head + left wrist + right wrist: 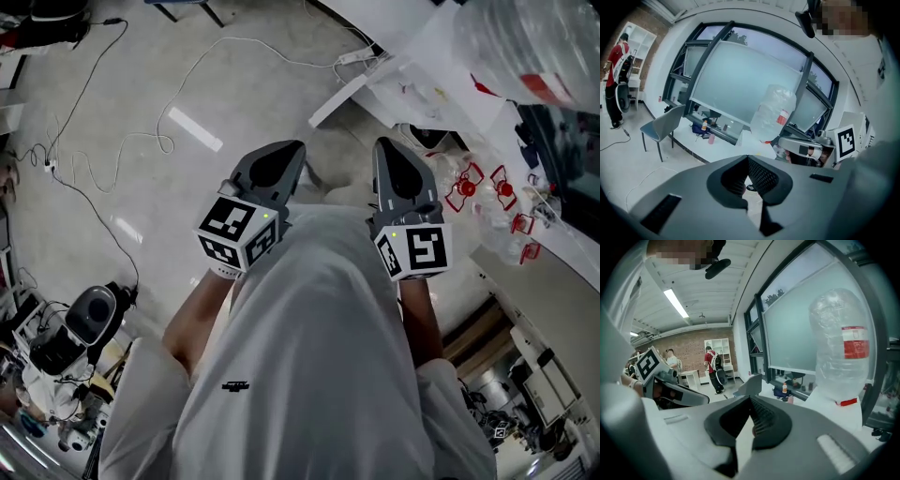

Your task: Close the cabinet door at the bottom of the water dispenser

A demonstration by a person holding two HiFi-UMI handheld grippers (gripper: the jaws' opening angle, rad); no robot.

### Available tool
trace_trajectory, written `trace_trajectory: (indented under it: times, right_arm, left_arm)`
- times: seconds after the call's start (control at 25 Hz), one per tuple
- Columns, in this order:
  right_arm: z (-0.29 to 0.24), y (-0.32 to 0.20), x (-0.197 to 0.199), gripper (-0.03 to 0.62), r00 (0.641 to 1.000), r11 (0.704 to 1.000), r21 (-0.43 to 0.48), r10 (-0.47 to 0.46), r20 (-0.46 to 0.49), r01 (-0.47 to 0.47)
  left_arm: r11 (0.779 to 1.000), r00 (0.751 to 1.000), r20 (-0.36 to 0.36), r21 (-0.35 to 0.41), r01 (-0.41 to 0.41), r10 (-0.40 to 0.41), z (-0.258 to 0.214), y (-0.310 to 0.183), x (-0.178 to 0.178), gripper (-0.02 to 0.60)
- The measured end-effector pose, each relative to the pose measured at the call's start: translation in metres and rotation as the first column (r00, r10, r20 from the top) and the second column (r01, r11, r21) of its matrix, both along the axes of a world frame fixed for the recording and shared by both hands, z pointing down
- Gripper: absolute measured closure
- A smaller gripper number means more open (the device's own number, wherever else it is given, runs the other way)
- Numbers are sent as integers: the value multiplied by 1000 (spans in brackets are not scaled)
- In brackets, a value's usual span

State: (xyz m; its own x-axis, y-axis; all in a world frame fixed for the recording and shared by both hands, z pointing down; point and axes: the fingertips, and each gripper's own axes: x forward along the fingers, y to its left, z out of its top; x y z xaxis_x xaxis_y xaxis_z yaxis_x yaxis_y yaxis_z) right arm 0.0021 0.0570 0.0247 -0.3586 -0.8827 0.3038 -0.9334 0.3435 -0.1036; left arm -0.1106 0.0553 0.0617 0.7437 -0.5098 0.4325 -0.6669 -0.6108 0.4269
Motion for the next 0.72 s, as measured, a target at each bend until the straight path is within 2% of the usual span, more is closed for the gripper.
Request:
trace_trajectory:
  times: [0.36,0.72]
  right_arm:
    - [19,-5,3,583,999,999,-34,-34,-6,33]
    - [44,-10,15,583,999,996,-75,-46,19,48]
  left_arm:
    - [1000,999,43,-23,-12,13,15,-5,2,575]
    - [996,996,80,-88,-23,30,45,-10,15,575]
